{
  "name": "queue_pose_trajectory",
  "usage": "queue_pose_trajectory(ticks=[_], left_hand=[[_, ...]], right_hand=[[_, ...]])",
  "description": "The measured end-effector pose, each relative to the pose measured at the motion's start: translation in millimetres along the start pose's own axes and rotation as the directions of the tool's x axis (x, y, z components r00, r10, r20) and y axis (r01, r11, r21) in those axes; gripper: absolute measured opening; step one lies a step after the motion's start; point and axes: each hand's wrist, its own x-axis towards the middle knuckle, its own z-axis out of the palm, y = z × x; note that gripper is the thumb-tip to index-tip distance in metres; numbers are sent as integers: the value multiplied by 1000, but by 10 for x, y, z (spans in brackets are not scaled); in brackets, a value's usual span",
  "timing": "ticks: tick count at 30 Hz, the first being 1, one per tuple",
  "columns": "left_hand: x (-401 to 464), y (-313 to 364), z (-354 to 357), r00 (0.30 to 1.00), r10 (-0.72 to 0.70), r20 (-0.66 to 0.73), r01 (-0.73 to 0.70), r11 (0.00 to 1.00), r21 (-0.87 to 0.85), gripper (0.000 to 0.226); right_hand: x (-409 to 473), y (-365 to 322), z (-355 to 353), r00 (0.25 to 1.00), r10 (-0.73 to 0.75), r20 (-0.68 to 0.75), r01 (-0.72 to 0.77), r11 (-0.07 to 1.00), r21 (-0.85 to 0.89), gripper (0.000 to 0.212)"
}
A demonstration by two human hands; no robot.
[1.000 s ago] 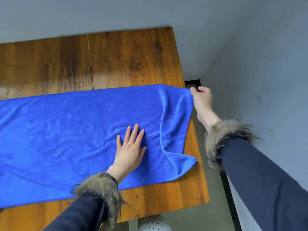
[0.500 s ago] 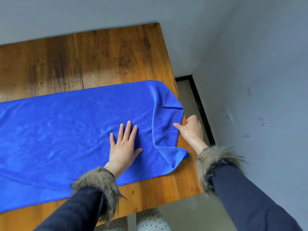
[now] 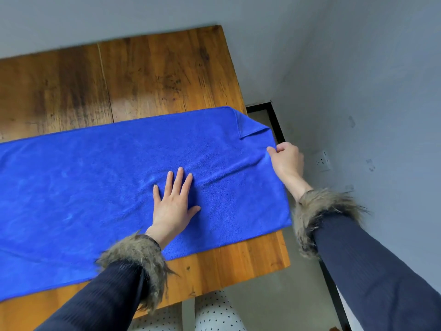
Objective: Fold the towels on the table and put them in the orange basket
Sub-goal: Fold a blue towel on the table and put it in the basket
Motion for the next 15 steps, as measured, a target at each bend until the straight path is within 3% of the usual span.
queue_pose_trajectory(ticks=[3,5,8,10,12,15], left_hand=[[-31,46,-63,1000,-8,-22,6,997,-71,69],[-100,83,-97,993,-16,-121,2,993,-114,60],[-238,168,-87,964,-14,-264,-65,957,-285,44],[-307,256,-59,973,-56,-226,-54,890,-453,31],[-334,350,-30,984,-132,-117,33,788,-615,24],[-309,447,6,979,-199,43,163,645,-746,22]], right_hand=[[-127,-65,6,980,-179,88,185,981,-61,18],[-229,-145,39,965,-215,151,218,976,-6,21],[-416,-306,155,918,-197,343,118,964,238,23],[-522,-383,266,862,-190,469,47,953,299,22],[-536,-425,323,867,-195,458,144,979,144,18],[-445,-436,314,927,-216,307,268,953,-139,15]])
